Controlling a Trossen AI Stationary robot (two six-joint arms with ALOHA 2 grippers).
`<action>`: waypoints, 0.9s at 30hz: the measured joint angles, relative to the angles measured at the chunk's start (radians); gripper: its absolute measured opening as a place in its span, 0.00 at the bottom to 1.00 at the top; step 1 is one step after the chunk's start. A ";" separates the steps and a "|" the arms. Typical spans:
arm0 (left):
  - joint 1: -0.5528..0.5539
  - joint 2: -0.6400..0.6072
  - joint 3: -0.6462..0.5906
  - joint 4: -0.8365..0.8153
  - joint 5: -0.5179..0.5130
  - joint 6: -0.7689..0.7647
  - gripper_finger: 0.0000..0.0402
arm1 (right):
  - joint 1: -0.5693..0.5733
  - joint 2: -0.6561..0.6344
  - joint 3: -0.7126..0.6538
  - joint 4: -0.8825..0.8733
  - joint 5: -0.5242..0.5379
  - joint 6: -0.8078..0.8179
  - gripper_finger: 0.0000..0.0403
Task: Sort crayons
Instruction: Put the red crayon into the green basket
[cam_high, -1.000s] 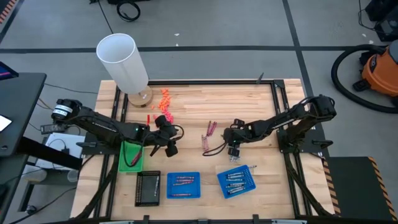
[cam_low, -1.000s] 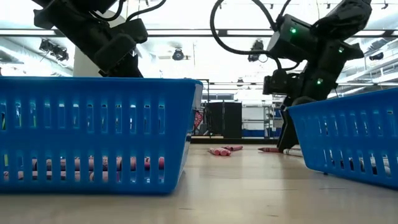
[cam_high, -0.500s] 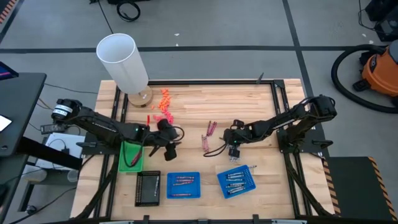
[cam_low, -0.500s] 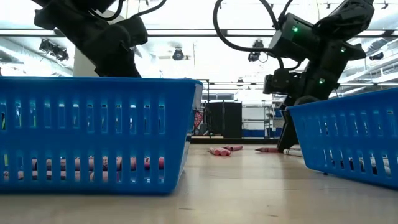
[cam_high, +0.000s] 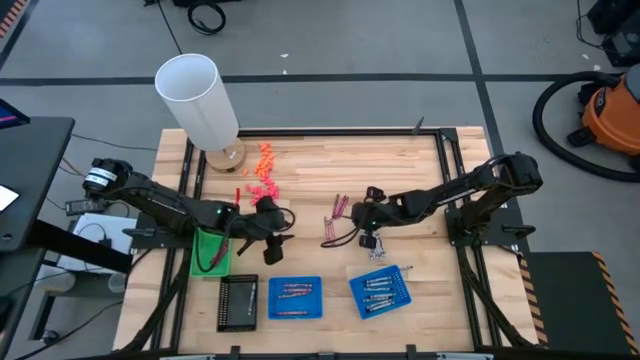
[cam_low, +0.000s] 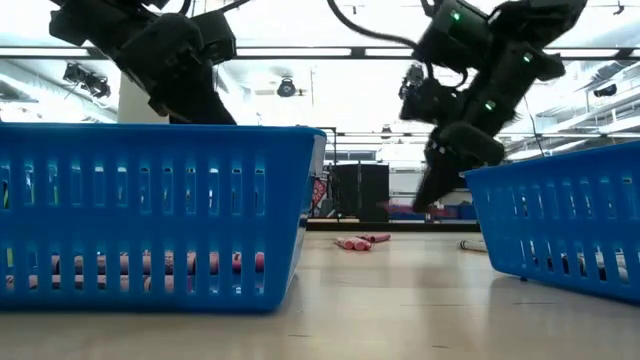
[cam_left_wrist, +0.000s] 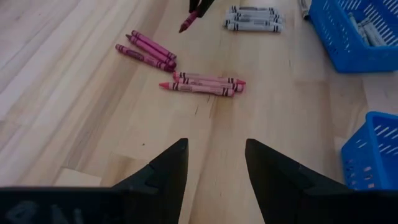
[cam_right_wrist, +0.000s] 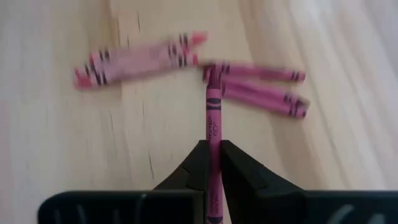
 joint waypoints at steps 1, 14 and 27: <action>0.000 0.000 0.000 0.003 -0.002 -0.004 0.43 | 0.002 0.000 0.009 0.001 0.005 -0.003 0.10; 0.000 0.000 0.000 0.073 -0.004 0.002 0.43 | 0.103 -0.001 0.119 0.051 0.138 -0.113 0.10; 0.000 0.000 0.000 0.179 -0.005 0.094 0.43 | 0.208 -0.002 0.166 0.235 0.310 -0.287 0.10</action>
